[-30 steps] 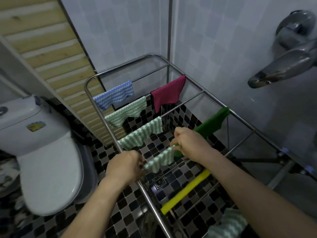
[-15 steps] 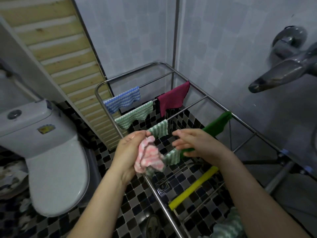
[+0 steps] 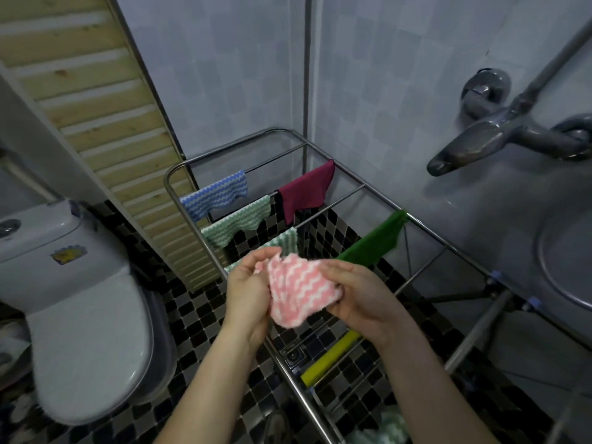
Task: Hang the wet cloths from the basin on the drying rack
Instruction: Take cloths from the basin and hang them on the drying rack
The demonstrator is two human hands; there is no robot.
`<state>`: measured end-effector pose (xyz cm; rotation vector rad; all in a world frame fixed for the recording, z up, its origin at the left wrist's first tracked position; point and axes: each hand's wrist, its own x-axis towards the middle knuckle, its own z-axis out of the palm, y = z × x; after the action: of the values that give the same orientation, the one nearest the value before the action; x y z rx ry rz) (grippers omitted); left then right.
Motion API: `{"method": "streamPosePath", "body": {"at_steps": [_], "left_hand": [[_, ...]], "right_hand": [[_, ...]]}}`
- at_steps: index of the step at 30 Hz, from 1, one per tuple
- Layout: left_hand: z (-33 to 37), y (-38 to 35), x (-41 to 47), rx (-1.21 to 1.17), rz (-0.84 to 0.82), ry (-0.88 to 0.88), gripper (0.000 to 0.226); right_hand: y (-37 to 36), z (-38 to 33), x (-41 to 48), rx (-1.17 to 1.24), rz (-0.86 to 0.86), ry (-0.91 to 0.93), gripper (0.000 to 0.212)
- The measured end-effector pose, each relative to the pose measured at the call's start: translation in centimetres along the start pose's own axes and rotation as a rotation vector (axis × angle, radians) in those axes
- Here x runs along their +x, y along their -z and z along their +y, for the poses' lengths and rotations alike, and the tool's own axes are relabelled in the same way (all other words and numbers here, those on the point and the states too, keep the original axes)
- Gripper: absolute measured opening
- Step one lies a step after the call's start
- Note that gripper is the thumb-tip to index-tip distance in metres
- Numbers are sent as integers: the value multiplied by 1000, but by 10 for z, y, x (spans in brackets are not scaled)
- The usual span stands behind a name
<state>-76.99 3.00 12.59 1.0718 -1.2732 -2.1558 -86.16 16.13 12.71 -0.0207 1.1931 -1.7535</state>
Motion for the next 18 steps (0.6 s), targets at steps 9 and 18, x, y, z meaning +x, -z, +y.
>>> {"method": "streamPosePath", "body": {"at_steps": [9,18], "left_hand": [[1,11,6,99,-24,-68,18],[1,-11,-1,647,-477,-115,27]], "right_hand": [[15,-8,-24,47,90,186,16],[21,-37,-46,-420,-34,448,16]]}}
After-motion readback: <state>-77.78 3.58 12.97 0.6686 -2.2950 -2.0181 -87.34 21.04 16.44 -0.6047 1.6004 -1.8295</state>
